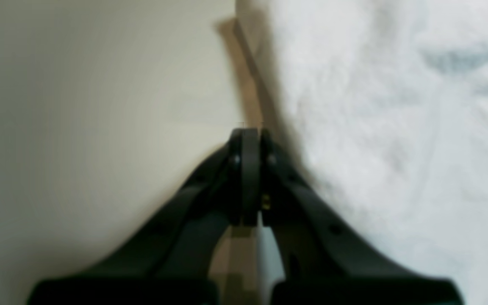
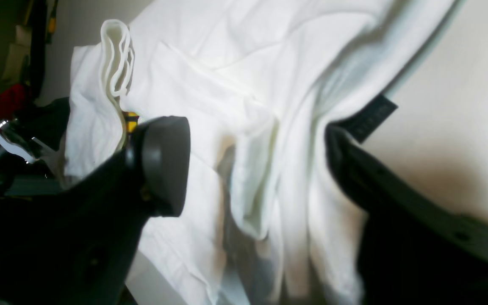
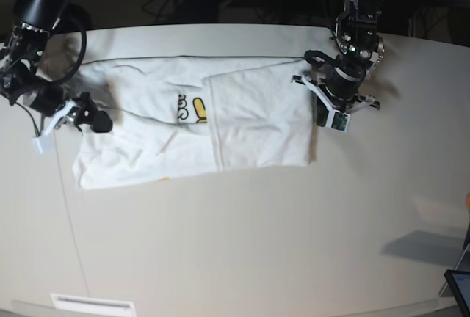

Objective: Fold the T-shirt properly
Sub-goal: 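Lower the right gripper onto the strip's other end and grasp it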

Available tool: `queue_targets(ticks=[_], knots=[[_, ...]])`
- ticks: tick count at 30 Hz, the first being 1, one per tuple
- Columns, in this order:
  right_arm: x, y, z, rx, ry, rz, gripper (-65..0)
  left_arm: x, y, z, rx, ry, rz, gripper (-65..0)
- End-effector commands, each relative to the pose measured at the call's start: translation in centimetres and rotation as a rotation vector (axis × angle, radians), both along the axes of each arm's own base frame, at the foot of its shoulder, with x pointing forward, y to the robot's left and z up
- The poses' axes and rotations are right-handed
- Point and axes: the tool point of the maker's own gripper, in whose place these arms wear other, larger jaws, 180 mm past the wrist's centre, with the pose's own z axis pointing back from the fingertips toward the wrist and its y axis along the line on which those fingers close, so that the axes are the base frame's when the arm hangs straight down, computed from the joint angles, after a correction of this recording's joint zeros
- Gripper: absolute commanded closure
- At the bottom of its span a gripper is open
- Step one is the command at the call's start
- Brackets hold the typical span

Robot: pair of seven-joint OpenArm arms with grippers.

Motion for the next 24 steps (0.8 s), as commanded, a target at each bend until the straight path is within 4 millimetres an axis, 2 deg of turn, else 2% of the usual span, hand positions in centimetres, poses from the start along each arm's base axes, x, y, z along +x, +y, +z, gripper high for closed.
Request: queue_targets(ticks=[1,6,8,11,16,19,24], knots=[[-2.9,-0.4,-2.6,-0.084,0.155,0.073,-32.9,0.6,0.2,1.0,0.005,-0.037,0.0,0.0],[-2.9,-0.4,-2.6,-0.087,0.153,0.073,-6.7,0.7,0.1,1.0,-0.001,-0.037,0.0,0.0],[-2.7,-0.5,-2.5,-0.089,0.148,0.072,0.0,0.7,-0.1,0.9,-0.008,-0.036,0.001,0.0],[-2.7,-0.8,-2.4,-0.098,0.145,0.069,-0.1,0.6,-0.8,0.8,-0.019,-0.035,-0.001,0.0],[-1.9,-1.8,-1.1,-0.156,0.094,0.07,-0.1,0.6,-4.7,0.4,-0.049,-0.026,-0.095,0.0],[-1.6,-2.3,-0.1,-0.198,0.058,0.073,0.0,0.8,-6.0,-0.5,-0.068,-0.004,-0.114,0.0],[-1.5,-2.6,1.8,-0.259,0.003,0.082,0.0,0.9,-6.6,-1.3,-0.082,0.014,-0.113,0.0]])
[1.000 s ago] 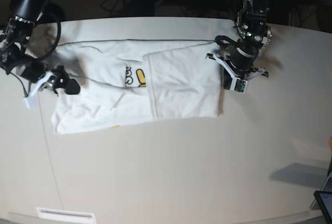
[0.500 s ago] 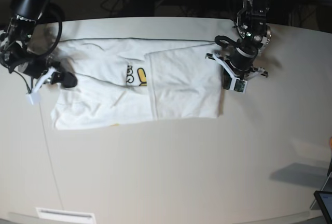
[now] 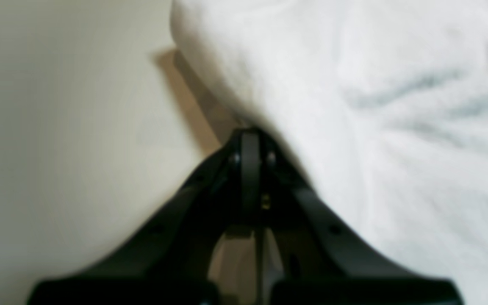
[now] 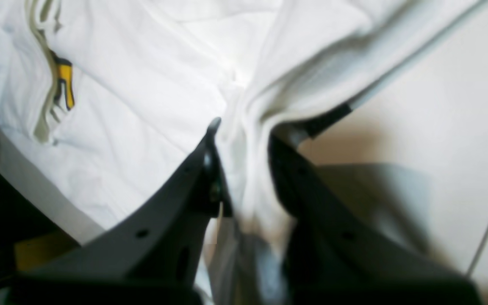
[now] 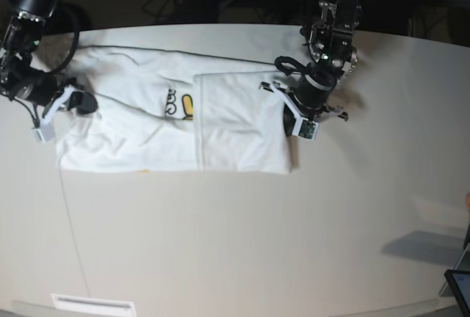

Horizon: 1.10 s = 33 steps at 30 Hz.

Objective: Fold the T-shirt properly
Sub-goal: 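Lower the right gripper onto the strip's other end and grasp it, then lift the grasped end with the right gripper and fold it toward the left gripper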

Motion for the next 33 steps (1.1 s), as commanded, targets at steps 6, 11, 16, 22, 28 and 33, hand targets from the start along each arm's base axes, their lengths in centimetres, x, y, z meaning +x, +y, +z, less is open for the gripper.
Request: queue_targets(ticks=[6,11,16,22,28,33], knots=[[2.1,-1.6,4.5,-0.073,-0.095,-0.065,0.0,-0.3,0.6,-0.2,0.024,0.022,0.0,0.0],[3.2,-1.6,7.5,-0.095,-0.142,-0.123,0.0,-0.8,0.3,-0.6,0.022,0.034,-0.007,0.0],[3.6,0.7,7.9,-0.068,-0.111,-0.126,0.0,-0.8,-0.2,-0.6,0.014,0.033,-0.01,0.0],[4.0,3.7,9.3,-0.04,-0.116,-0.114,0.0,-1.3,-3.9,-0.7,-0.015,0.041,-0.096,0.0],[3.7,6.1,9.1,-0.008,-0.07,-0.108,0.0,-1.4,-5.0,-0.6,-0.039,0.041,-0.101,0.0],[3.6,8.3,8.9,0.022,-0.043,-0.098,0.0,-1.3,-4.9,-0.6,-0.038,0.039,-0.096,0.0]])
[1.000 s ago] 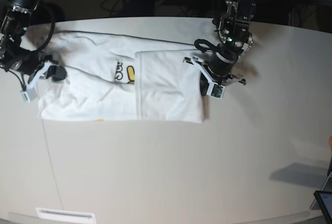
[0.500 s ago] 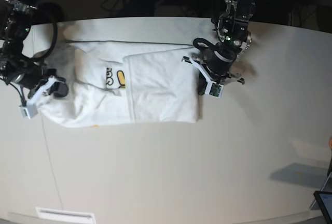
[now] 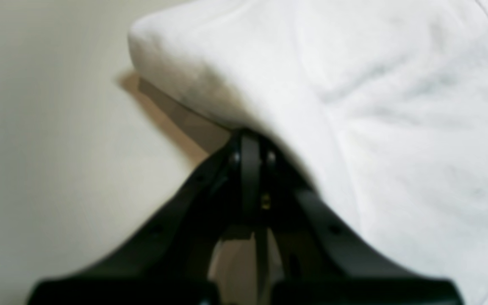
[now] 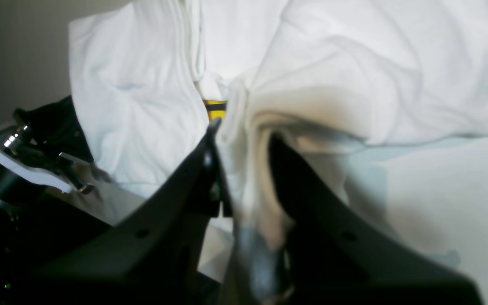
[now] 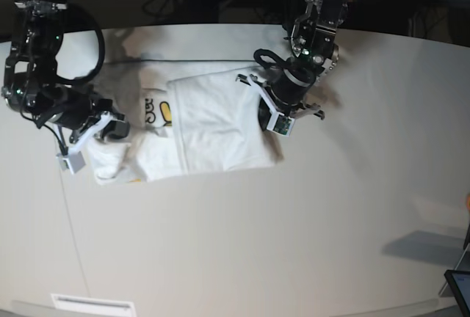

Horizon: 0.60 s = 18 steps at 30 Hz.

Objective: Fold the T-shirt properly
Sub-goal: 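Lift the grasped end with the right gripper and fold it toward the left gripper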

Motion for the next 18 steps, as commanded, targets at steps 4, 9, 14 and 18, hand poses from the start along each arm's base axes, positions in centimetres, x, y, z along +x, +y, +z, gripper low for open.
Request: queue_targets(ticks=[4,9,14,18], knots=[[0.6,1.7,2.0,0.023,-0.078,0.007,0.0,0.2,0.0,-0.5,0.032,0.041,-0.015,0.0],[0.2,4.1,1.2,0.054,-0.036,-0.008,0.0,1.0,-0.1,-0.3,0.054,0.079,-0.01,0.0],[-0.1,5.6,0.2,0.005,-0.011,-0.023,0.0,1.2,-1.0,0.1,0.046,0.07,-0.028,0.0],[-0.2,6.1,-0.2,-0.051,-0.02,-0.002,0.0,0.7,-2.1,-0.2,0.05,0.076,-0.066,0.0]])
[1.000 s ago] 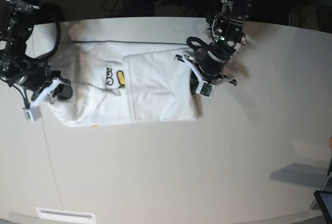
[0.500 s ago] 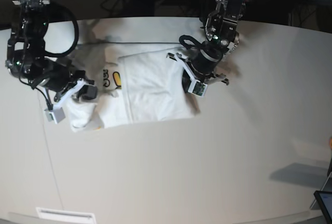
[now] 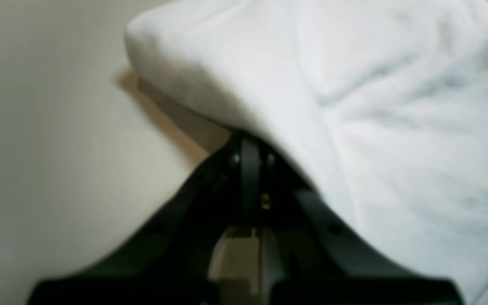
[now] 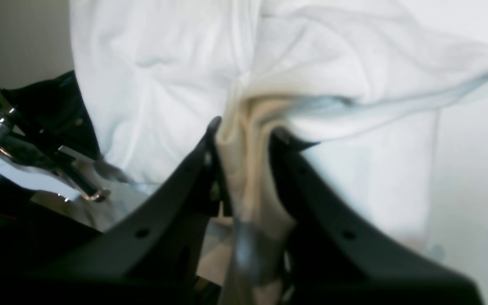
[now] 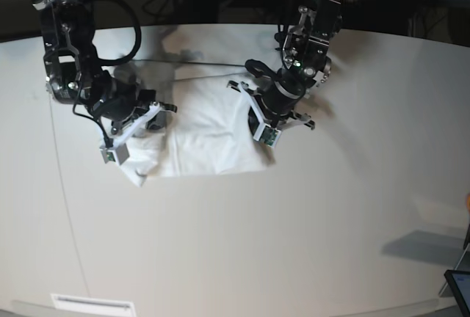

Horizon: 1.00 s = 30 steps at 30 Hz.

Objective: Fold the T-shirt properly
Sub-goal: 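Lift the grasped end with the right gripper and fold it toward the left gripper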

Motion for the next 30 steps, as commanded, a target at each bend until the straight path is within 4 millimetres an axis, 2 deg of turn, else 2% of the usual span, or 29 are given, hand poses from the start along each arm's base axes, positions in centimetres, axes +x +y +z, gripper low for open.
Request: queue_targets(ticks=[1,7,16,21,24,27,30], knots=[[0.9,0.1,1.3,0.011,-0.048,-0.002,0.0,-0.4,-0.2,-0.3,0.012,0.023,-0.018,0.0],[1.2,0.4,2.0,0.023,-0.037,-0.052,0.0,-0.4,-0.3,-0.3,0.01,0.023,-0.019,0.0],[0.8,3.1,1.6,0.039,0.064,-0.12,0.0,-0.1,0.2,0.0,0.019,0.013,-0.012,0.0],[0.7,3.7,1.3,-0.012,0.067,-0.124,0.0,0.3,1.9,1.3,0.171,-0.06,-0.033,0.0],[0.6,4.1,1.0,-0.068,0.039,-0.102,0.0,0.6,4.3,2.2,0.263,-0.048,0.013,0.0],[0.4,4.2,0.7,-0.107,0.02,-0.09,0.0,1.0,6.0,4.1,0.283,-0.069,0.063,0.0],[0.1,4.7,0.6,-0.122,0.011,-0.065,0.0,0.9,8.2,5.2,0.333,-0.072,0.089,0.0]])
